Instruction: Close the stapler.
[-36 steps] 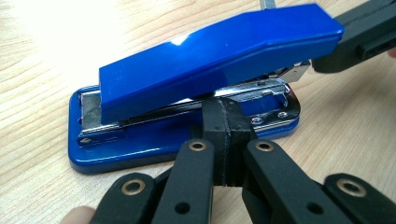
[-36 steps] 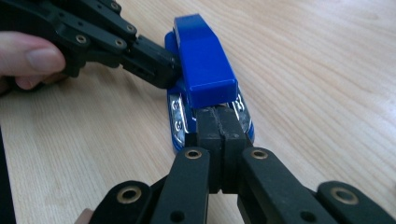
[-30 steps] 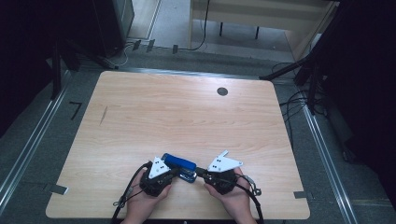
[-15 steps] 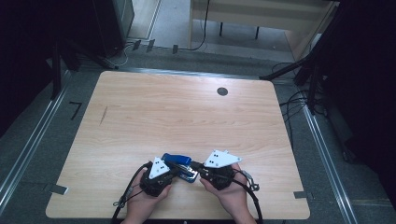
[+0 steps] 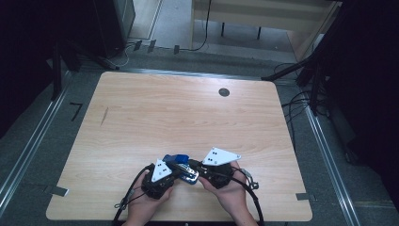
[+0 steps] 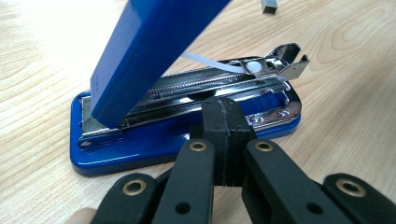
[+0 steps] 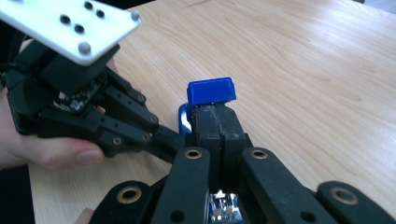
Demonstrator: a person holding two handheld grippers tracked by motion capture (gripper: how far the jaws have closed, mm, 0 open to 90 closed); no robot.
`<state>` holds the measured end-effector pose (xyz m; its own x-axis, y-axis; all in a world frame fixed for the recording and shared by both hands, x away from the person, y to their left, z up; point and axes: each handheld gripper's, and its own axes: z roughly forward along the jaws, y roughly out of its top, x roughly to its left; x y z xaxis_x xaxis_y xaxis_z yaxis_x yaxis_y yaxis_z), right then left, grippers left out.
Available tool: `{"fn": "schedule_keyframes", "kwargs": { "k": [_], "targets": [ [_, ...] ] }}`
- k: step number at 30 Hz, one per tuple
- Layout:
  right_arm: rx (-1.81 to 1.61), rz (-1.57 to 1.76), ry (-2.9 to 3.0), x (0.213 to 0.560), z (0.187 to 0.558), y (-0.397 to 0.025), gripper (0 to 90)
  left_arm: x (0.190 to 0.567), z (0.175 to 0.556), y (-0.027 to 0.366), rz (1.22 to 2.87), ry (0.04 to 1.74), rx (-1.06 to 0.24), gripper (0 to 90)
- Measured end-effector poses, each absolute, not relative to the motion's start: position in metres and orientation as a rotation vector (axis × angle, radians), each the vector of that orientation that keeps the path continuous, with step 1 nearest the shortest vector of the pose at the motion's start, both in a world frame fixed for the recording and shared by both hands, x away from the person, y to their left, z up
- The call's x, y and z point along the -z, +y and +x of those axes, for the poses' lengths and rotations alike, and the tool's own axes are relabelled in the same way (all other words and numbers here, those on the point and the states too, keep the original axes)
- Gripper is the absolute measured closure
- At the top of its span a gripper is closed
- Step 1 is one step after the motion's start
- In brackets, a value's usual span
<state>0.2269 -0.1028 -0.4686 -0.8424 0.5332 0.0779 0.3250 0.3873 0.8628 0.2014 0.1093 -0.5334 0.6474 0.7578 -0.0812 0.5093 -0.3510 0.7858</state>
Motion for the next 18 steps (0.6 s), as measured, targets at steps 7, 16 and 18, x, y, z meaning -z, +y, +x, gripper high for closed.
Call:
{"fn": "schedule_keyframes", "kwargs": {
  "k": [7,16,18],
  "targets": [
    [-1.441,0.73,2.431,0.459,0.232,-0.093,90.0,0.533,0.201,0.11,2.033,0.984,-0.372,90.0],
    [-1.437,0.708,2.438,0.452,0.238,-0.083,90.0,0.533,0.201,0.109,2.039,0.978,-0.383,90.0],
    [-1.441,0.7,2.437,0.451,0.239,-0.08,90.0,0.533,0.201,0.109,2.037,0.979,-0.382,90.0]
  ]
}}
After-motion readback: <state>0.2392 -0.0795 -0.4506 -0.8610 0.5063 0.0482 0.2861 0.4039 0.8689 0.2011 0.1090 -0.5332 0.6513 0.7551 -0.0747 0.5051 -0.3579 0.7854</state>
